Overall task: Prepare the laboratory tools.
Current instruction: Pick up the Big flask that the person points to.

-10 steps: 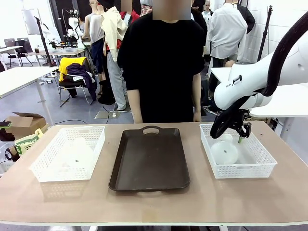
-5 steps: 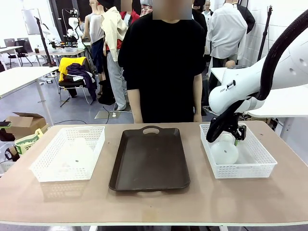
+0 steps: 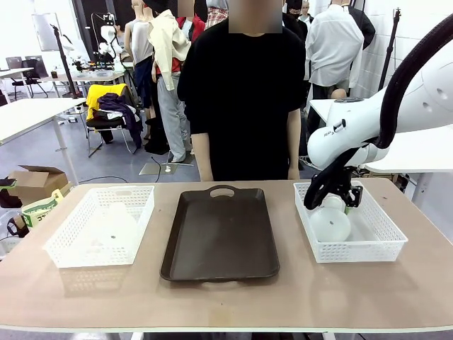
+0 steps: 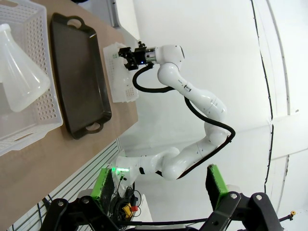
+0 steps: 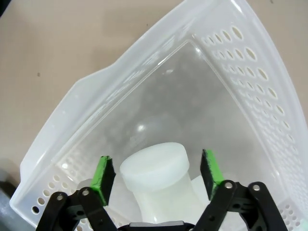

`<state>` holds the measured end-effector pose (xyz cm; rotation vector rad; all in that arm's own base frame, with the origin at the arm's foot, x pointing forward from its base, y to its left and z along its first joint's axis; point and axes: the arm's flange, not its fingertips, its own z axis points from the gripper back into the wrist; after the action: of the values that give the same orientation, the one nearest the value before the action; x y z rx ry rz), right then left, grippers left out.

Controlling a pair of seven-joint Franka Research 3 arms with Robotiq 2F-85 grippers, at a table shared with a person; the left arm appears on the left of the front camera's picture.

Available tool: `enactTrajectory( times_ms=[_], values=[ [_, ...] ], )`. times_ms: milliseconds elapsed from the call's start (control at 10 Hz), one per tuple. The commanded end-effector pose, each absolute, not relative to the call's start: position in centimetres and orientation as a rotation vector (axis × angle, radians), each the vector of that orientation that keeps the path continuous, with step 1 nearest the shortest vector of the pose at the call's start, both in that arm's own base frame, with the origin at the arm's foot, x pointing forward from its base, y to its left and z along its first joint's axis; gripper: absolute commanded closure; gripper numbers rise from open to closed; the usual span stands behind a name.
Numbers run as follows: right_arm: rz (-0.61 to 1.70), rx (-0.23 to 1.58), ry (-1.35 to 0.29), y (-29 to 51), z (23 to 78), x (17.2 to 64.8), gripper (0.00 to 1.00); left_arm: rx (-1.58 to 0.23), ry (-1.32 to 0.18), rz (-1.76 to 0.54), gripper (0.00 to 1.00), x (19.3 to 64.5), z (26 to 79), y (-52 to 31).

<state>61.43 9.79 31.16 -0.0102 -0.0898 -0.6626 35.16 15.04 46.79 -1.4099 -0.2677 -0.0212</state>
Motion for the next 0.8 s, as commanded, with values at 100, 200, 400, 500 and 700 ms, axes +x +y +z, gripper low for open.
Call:
enactTrajectory(
  times_ms=[100,200,400,500,700],
  values=[
    [-0.680,-0.067,-0.093,10.0,31.0,62.2,0.68,-1.410,-0.265,-0.030,0.00,34.9,46.9,15.2],
    [-0.682,-0.072,-0.087,9.9,31.0,62.2,0.85,-1.410,-0.265,-0.030,0.00,34.9,46.9,15.2],
    [-0.685,-0.083,-0.090,9.8,31.2,62.2,1.00,-1.410,-0.265,-0.030,0.00,34.9,46.9,15.2],
    [-0.690,-0.085,-0.090,9.6,31.3,62.1,1.00,-1.410,-0.265,-0.030,0.00,34.9,46.9,15.2],
    [-0.714,-0.083,-0.106,8.9,32.1,61.6,1.00,-1.410,-0.265,-0.030,0.00,34.9,46.9,15.2]
  ],
)
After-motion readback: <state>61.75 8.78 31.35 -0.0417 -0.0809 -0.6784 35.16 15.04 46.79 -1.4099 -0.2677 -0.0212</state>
